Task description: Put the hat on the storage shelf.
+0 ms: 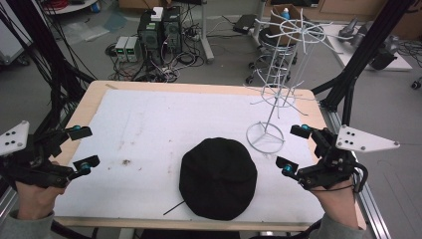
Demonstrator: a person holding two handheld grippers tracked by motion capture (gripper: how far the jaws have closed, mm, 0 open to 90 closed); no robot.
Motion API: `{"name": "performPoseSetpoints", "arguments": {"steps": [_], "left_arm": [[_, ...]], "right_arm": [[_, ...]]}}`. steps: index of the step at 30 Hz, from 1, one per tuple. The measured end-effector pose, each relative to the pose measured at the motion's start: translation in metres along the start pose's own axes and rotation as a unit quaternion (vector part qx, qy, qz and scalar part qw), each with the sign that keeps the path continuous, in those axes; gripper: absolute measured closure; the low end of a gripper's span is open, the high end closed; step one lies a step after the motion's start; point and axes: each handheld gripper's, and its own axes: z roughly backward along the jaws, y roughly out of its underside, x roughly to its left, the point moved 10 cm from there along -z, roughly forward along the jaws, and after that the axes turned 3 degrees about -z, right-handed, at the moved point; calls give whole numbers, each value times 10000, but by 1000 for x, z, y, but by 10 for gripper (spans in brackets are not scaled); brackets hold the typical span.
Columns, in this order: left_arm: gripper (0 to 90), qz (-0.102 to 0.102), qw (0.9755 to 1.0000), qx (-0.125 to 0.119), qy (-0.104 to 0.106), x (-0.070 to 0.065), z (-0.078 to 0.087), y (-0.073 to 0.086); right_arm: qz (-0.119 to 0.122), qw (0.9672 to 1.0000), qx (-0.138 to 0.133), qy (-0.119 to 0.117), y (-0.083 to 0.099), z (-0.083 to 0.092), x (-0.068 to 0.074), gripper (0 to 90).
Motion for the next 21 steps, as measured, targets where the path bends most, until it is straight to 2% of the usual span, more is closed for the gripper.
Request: {"name": "performPoseSetpoints", "arguments": {"steps": [14,21], "left_arm": [[139,-4,10000,-28,-51,0,0,0],[139,-28,10000,-16,-44,-1,1,-1]], "right_arm": [[31,10000,3,14,0,-1,1,12],[138,9997,161,-105,1,-11,9,12]]}}
